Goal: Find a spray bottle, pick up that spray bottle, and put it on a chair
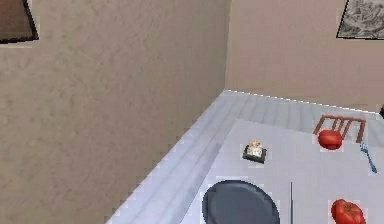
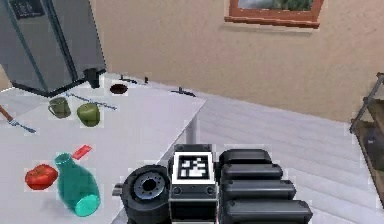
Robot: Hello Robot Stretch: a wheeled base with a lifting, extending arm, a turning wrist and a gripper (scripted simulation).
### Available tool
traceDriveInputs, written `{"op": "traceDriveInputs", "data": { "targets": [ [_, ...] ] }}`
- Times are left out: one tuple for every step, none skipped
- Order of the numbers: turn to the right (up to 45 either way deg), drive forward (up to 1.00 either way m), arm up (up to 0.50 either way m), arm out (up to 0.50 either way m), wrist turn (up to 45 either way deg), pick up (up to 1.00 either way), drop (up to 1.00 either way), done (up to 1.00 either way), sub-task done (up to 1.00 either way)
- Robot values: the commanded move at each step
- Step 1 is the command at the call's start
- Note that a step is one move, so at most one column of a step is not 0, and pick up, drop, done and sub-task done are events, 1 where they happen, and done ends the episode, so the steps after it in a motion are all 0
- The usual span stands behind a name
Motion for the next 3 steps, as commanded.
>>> {"op": "traceDriveInputs", "data": {
  "targets": [
    [45.0, 0.0, 0.0, 0.0, 0.0, 0.0, 0.0, 0.0, 0.0],
    [45.0, 0.0, 0.0, 0.0, 0.0, 0.0, 0.0, 0.0, 0.0],
    [15.0, 0.0, 0.0, 0.0, 0.0, 0.0, 0.0, 0.0, 0.0]
  ]
}}
